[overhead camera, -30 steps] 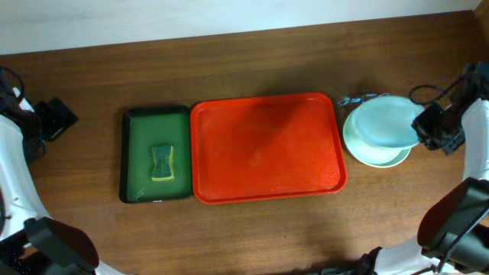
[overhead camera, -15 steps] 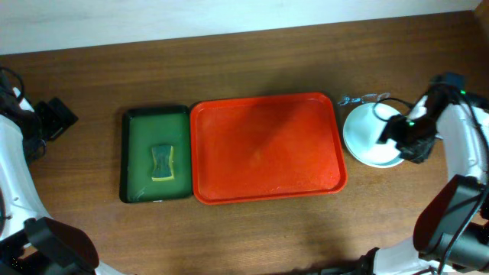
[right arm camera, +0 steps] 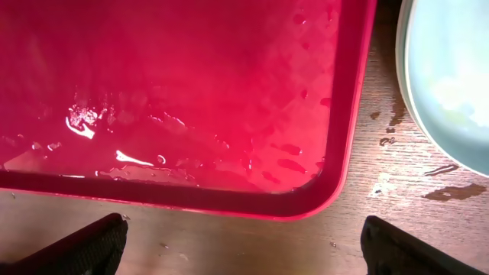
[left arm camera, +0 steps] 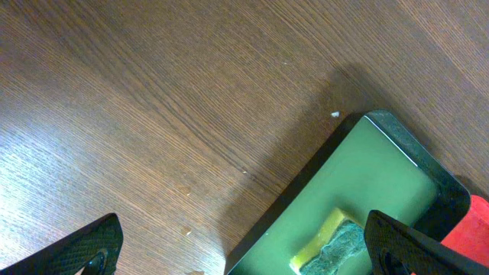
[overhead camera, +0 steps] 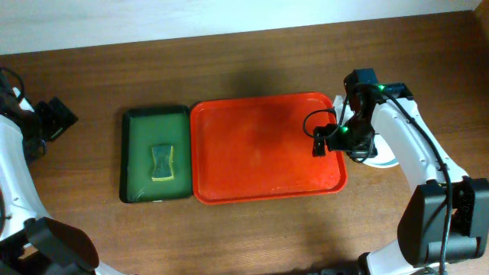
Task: Clean dirty plates on tray and stack at the side
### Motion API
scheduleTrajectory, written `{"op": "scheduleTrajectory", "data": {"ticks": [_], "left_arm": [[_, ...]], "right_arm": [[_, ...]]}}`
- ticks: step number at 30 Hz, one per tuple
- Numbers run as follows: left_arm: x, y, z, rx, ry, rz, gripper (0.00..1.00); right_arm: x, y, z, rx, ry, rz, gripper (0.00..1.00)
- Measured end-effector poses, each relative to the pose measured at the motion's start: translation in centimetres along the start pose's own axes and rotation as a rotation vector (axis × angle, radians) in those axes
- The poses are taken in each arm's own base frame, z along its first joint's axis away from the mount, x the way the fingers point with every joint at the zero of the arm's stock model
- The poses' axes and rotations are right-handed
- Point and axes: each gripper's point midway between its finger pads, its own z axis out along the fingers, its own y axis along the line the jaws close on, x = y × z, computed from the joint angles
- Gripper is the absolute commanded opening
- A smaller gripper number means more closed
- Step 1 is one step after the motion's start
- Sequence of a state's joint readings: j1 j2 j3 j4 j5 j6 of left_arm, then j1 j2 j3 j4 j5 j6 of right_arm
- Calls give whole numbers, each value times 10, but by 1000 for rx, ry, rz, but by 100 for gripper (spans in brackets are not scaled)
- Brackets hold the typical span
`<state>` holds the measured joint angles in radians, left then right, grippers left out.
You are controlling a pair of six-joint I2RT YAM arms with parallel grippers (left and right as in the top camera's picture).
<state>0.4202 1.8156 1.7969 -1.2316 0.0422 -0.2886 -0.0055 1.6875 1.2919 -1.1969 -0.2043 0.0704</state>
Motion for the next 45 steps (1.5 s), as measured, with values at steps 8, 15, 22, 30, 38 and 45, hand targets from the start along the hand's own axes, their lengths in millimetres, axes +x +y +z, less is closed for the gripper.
{"op": "scheduleTrajectory", "data": {"ticks": [8,15,22,30,38,45], "left_arm": [[0,0,0,0,0,0,99],[0,0,0,0,0,0,99],[0,0,0,0,0,0,99],[0,0,0,0,0,0,99],[0,0,0,1,2,0,99],[0,0,0,0,1,0,99]], "right_arm": [[0,0,0,0,0,0,99],[0,0,0,0,0,0,99],[0,-8,-32,75,-121,-18,99],[43,16,-166,37,-656,-106,99],[131,37,-253,-66,-1442,-273,98],[133,54,-274,-170,-1919,-424,99]]}}
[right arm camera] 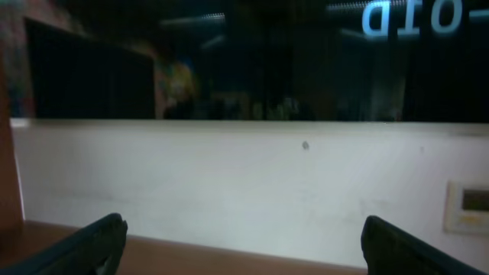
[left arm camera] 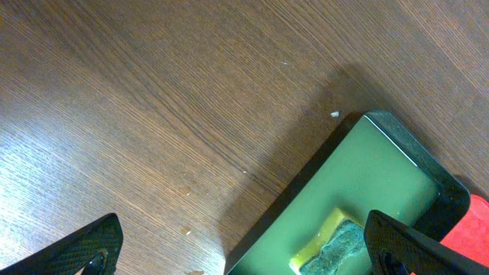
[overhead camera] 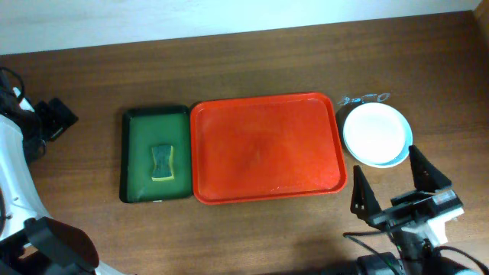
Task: Clean dirty plates on tray and stack at the side
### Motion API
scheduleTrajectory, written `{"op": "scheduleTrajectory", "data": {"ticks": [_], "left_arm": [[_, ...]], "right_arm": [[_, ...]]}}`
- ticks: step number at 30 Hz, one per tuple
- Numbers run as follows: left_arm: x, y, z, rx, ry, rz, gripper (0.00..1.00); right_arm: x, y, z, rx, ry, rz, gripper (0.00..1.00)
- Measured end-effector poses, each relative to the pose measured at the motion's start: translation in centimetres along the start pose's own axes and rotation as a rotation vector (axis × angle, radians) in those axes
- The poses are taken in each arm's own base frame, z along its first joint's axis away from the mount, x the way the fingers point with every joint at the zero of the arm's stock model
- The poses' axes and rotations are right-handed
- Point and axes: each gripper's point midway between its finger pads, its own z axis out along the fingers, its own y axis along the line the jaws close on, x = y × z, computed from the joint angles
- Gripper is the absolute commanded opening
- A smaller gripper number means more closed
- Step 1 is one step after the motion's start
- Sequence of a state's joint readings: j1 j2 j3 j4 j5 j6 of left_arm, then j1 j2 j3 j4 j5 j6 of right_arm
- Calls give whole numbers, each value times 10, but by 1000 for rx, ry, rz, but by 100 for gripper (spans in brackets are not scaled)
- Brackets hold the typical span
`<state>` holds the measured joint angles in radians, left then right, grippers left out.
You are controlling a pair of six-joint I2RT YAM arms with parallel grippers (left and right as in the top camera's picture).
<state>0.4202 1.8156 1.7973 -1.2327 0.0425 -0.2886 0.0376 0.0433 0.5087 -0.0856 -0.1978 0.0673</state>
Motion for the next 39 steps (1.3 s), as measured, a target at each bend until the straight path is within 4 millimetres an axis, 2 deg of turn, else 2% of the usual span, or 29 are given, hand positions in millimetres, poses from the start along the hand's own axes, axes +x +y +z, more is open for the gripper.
{"op": "scheduleTrajectory", "data": {"ticks": [1,4,7,8,12,14,18,21,22,24,39], "left_arm": [[0,0,0,0,0,0,99],[0,0,0,0,0,0,99],[0,0,0,0,0,0,99],[0,0,0,0,0,0,99],[0,0,0,0,0,0,99],[0,0,0,0,0,0,99],[0,0,0,0,0,0,99],[0,0,0,0,0,0,99],[0,0,0,0,0,0,99],[0,0,0,0,0,0,99],[0,0,0,0,0,0,99]], "right_arm": [[-8,2,-1,-13,-76,-16,99],[-15,4,-1,-26,-168,-35,98],[4,-2,3,0,-132,-26,98],[18,-7,5,20,-107,-19,99],[91,-21,9,80,41,7,98],[115,-25,9,95,70,12,98],[153,-30,5,119,122,19,99],[166,-36,2,150,176,24,98],[181,-38,-2,163,237,31,98],[228,-40,-19,187,434,52,98],[227,-42,-19,193,434,7,98]]}}
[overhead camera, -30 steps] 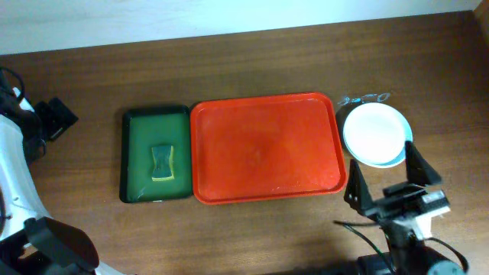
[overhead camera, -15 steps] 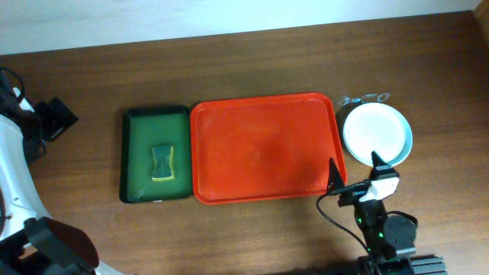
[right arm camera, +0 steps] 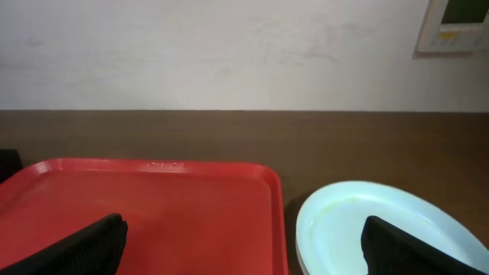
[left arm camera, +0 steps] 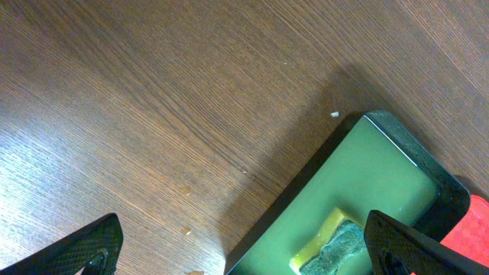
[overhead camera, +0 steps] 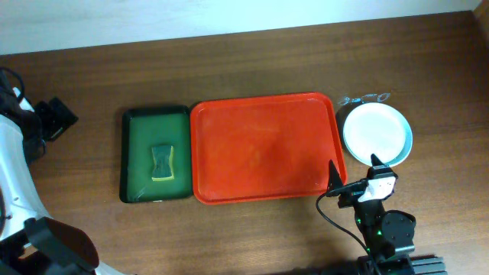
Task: Clean dirty plates on tray and stack at the side
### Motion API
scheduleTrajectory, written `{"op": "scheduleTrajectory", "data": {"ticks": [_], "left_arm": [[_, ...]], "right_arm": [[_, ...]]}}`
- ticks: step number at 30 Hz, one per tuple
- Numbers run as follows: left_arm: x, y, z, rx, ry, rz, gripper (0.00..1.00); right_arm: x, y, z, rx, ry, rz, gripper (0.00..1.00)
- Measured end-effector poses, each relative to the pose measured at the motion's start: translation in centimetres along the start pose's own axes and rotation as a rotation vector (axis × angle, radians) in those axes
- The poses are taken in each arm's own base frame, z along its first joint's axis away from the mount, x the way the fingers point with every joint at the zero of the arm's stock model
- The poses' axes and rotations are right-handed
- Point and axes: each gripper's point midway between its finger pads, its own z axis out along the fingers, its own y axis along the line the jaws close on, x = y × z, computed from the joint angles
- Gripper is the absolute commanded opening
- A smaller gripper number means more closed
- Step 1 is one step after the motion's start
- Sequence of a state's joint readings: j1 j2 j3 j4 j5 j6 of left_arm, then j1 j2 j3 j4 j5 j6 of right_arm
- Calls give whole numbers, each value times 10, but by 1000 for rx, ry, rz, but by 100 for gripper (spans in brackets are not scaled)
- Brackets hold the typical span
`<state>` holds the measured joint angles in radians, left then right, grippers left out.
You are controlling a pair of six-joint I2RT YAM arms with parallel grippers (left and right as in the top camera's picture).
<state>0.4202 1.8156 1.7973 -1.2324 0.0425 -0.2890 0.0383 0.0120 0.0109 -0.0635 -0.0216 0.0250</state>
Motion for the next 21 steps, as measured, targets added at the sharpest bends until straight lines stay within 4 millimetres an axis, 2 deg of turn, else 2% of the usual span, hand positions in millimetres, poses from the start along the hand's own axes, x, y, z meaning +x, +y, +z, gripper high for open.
{"op": "scheduleTrajectory", "data": {"ticks": [21], "left_arm": [[0,0,0,0,0,0,99]], "right_arm": [[3,-3,0,17,11,-21,98]]}}
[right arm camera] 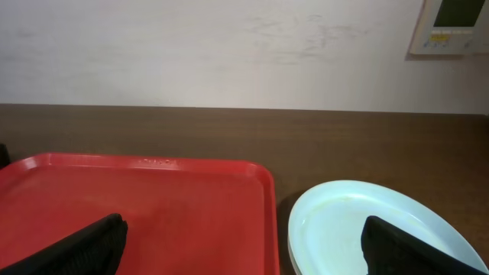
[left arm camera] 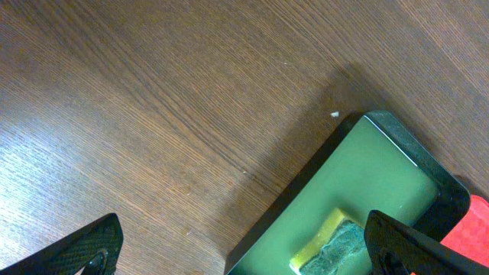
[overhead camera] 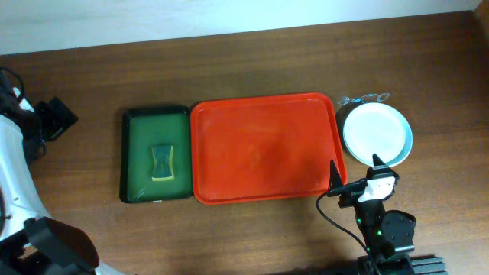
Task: Clean dirty plates on tray and stack at the side
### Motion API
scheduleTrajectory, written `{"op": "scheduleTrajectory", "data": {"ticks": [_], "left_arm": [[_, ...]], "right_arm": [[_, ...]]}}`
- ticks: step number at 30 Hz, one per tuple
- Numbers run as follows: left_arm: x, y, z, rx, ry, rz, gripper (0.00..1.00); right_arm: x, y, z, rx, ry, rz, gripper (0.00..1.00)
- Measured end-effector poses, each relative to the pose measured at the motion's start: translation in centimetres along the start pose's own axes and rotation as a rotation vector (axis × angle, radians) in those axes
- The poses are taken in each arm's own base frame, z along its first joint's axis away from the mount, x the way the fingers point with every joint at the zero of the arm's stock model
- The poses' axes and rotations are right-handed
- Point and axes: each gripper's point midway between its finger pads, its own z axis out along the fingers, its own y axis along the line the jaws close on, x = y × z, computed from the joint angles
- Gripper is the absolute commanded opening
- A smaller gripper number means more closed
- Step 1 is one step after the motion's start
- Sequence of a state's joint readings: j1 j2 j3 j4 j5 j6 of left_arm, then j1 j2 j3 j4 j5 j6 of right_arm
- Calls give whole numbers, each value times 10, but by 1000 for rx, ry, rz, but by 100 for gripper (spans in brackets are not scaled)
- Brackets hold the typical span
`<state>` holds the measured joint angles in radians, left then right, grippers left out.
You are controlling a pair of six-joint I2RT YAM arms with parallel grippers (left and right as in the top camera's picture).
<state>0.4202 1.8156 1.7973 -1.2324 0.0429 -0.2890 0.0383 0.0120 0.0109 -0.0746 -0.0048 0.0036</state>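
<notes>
The red tray [overhead camera: 263,145] lies mid-table with no plates on it; it shows again as the tray [right arm camera: 153,206] in the right wrist view. Pale blue-white plates [overhead camera: 377,134] sit stacked on the table just right of it, the top plate [right arm camera: 367,229] looking clean. My right gripper [overhead camera: 356,182] stands open and empty at the table's front, level with the gap between tray and plates. My left gripper [overhead camera: 55,118] is open and empty at the far left, its fingertips [left arm camera: 92,248] over bare wood beside the green tray.
A dark green tray [overhead camera: 157,153] lies against the red tray's left side with a yellow-green sponge [overhead camera: 162,163] in it; the sponge [left arm camera: 332,248] also shows by my left fingers. Small water marks [overhead camera: 365,98] lie behind the plates. A white wall [right arm camera: 229,53] bounds the far edge.
My right gripper has shifted very slightly, so the plates sit a little further left in its view. Tray, plates, sponge and left arm are unchanged.
My right gripper was open over the red tray's wet right edge, next to the plates. Then it was back at the table's front, its camera facing the wall. Later it sat low at the front right facing tray and plates, as now. The left arm never moved.
</notes>
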Motion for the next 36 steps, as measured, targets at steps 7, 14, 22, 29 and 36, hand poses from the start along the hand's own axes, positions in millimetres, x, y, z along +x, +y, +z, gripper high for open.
{"op": "scheduleTrajectory", "data": {"ticks": [7,14,22,29,36], "left_arm": [[-1,0,-7,4,-16,1,99],[30,-8,-196,156,-483,42,99],[158,-44,-330,525,-749,331,99],[178,-22,-280,453,-726,316,99],[189,-18,-204,528,-873,269,99]], "right_arm": [[0,0,0,1,0,0,99],[0,-1,0,4,0,-1,98],[0,-1,0,5,0,0,99],[0,-1,0,5,0,0,98],[0,-1,0,6,0,-2,99]]}}
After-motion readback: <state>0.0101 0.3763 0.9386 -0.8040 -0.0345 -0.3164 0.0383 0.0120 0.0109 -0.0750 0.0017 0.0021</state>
